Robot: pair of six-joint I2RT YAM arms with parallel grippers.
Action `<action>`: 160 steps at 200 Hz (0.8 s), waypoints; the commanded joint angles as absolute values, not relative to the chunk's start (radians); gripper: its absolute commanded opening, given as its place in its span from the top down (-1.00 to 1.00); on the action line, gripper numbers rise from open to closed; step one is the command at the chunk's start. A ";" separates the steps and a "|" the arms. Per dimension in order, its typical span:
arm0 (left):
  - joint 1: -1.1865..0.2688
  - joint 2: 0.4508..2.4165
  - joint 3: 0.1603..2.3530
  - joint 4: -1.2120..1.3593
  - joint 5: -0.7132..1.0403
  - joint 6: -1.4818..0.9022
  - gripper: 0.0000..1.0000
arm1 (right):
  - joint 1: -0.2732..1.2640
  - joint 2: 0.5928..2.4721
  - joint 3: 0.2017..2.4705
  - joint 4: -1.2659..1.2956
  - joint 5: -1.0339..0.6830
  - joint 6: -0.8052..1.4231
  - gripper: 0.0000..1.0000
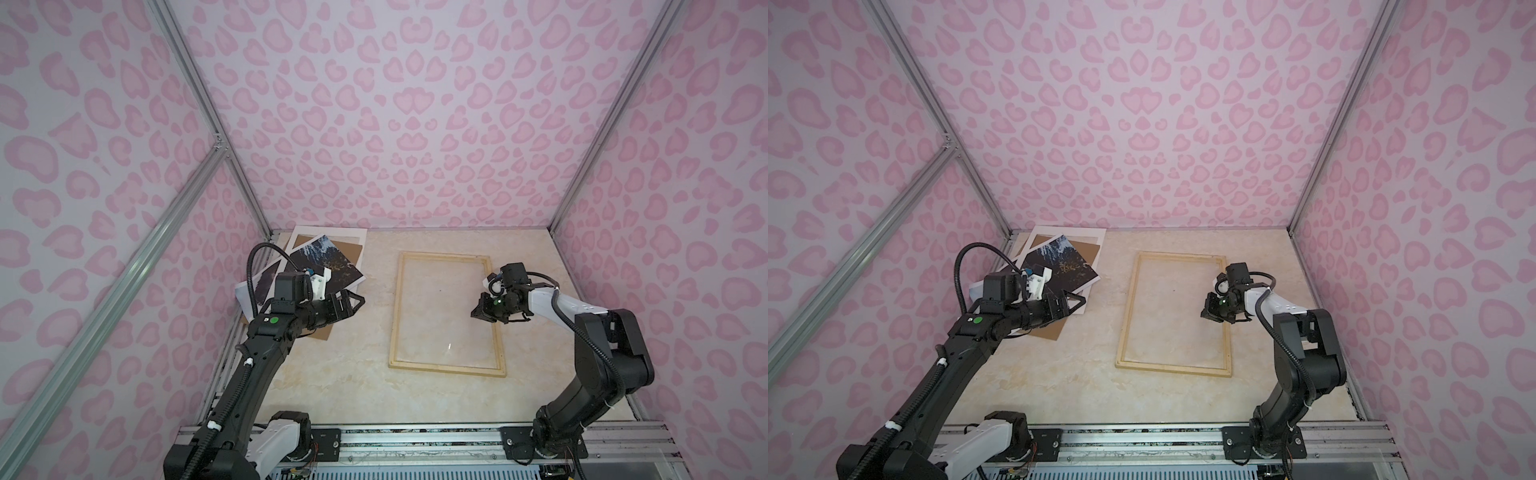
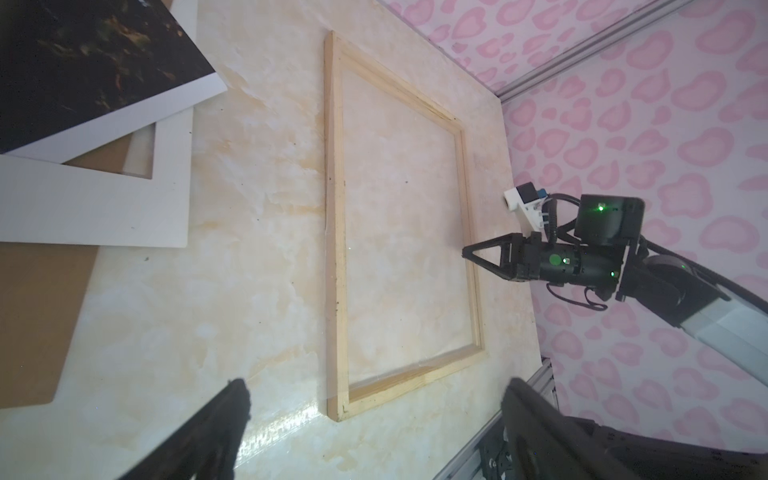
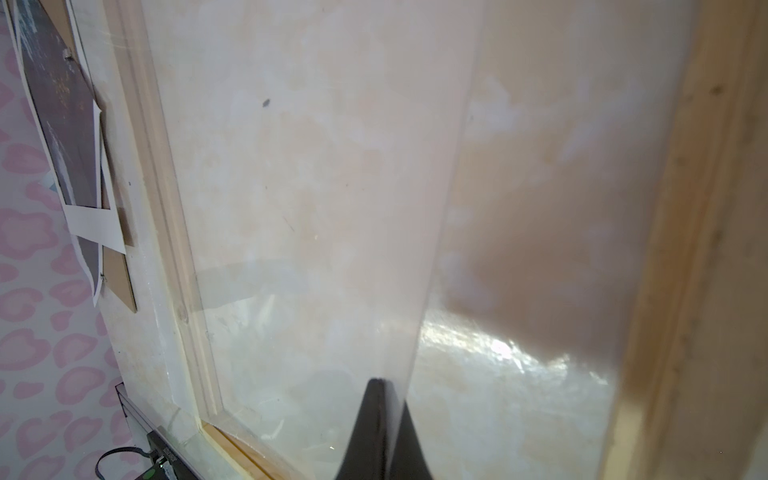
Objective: Put the photo into the frame
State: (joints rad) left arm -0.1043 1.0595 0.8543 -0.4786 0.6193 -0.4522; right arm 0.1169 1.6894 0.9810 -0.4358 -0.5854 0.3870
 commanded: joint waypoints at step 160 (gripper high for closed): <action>-0.112 1.078 0.833 -0.430 0.630 -0.421 -0.95 | 0.069 1.689 1.092 -0.625 -0.515 0.300 1.00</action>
